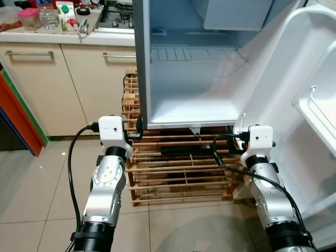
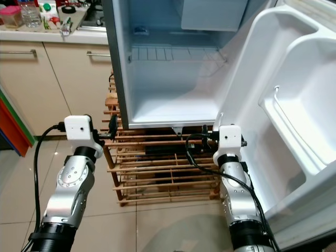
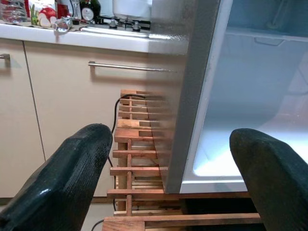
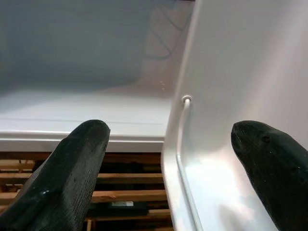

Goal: Restocking fridge

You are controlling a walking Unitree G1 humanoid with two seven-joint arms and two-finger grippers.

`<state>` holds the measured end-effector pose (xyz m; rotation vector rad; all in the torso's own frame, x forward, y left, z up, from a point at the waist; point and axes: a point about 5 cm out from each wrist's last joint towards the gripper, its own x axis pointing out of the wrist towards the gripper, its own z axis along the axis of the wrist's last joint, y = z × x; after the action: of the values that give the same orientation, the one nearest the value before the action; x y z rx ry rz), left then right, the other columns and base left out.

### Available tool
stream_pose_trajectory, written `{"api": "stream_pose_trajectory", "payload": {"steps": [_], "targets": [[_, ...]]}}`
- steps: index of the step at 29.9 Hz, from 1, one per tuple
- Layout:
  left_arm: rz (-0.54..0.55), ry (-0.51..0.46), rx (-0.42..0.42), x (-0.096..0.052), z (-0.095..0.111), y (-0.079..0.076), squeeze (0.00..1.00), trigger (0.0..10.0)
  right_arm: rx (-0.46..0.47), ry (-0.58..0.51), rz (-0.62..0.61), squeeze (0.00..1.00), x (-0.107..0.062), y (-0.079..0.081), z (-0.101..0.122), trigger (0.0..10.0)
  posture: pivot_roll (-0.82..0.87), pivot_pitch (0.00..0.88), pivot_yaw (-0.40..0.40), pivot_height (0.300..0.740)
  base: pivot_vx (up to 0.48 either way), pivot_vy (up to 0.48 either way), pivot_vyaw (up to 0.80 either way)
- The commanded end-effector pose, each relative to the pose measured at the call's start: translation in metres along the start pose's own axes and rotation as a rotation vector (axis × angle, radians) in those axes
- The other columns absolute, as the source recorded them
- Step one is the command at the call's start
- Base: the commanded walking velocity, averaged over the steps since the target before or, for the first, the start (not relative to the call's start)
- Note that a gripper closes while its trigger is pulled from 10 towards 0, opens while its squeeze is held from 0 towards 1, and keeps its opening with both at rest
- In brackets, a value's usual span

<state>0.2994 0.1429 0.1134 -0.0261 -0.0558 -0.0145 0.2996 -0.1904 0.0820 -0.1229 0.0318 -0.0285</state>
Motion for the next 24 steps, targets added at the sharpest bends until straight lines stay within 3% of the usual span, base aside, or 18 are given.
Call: {"api": "stream_pose_trajectory", "payload": {"steps": [1,3,6,7,8,10,12,17,21,24], "targets": [[-0.001,0.017,0.003,-0.001,-0.002,-0.001,0.0,10.0,-0.015,-0.002,-0.032,0.0,0.001,-0.013,0.0,10.0,-0.06,0.0,-0.047,0.74,0.0,0.0,0.0],[0.0,0.017,0.004,-0.001,-0.002,0.0,0.0,10.0,-0.03,0.0,-0.044,0.0,0.002,-0.019,-0.001,10.0,-0.06,0.0,-0.046,0.74,0.0,0.0,0.0],[-0.001,0.019,0.006,0.0,-0.002,0.0,0.0,10.0,-0.125,0.034,-0.173,0.0,0.009,-0.064,-0.003,10.0,-0.06,0.0,-0.04,0.74,0.0,0.0,0.0],[-0.001,0.019,0.006,0.0,-0.002,0.0,0.0,10.0,-0.125,0.034,-0.173,0.0,0.009,-0.064,-0.003,10.0,-0.06,0.0,-0.04,0.74,0.0,0.0,0.0],[-0.001,0.019,0.007,0.0,-0.002,0.0,0.0,10.0,-0.146,0.042,-0.214,0.0,0.01,-0.077,-0.001,10.0,-0.06,0.0,-0.04,0.74,0.0,0.0,0.0],[0.0,0.019,0.008,0.0,-0.002,0.0,0.0,10.0,-0.158,0.031,-0.238,0.0,0.013,-0.085,0.004,10.0,-0.06,0.0,-0.04,0.74,0.0,0.0,0.0],[0.001,0.019,0.008,0.0,-0.002,0.0,0.0,10.0,-0.161,0.021,-0.235,0.0,0.014,-0.085,0.006,10.0,-0.06,0.0,-0.04,0.74,0.0,0.0,0.0],[0.004,0.019,0.008,0.0,-0.001,0.001,0.0,10.0,-0.135,-0.018,-0.188,0.0,0.018,-0.069,0.013,10.0,-0.05,0.0,-0.043,0.74,0.0,0.0,0.0],[0.009,0.019,0.009,0.0,-0.001,0.001,0.0,10.0,-0.074,-0.06,-0.068,0.0,0.016,-0.029,0.01,10.0,-0.05,0.0,-0.043,0.74,0.0,0.0,0.0],[0.009,0.019,0.011,0.0,-0.001,0.001,0.0,10.0,-0.046,-0.079,-0.021,0.0,0.011,-0.011,0.009,10.0,-0.05,0.0,-0.041,0.74,0.0,0.0,0.0]]}}
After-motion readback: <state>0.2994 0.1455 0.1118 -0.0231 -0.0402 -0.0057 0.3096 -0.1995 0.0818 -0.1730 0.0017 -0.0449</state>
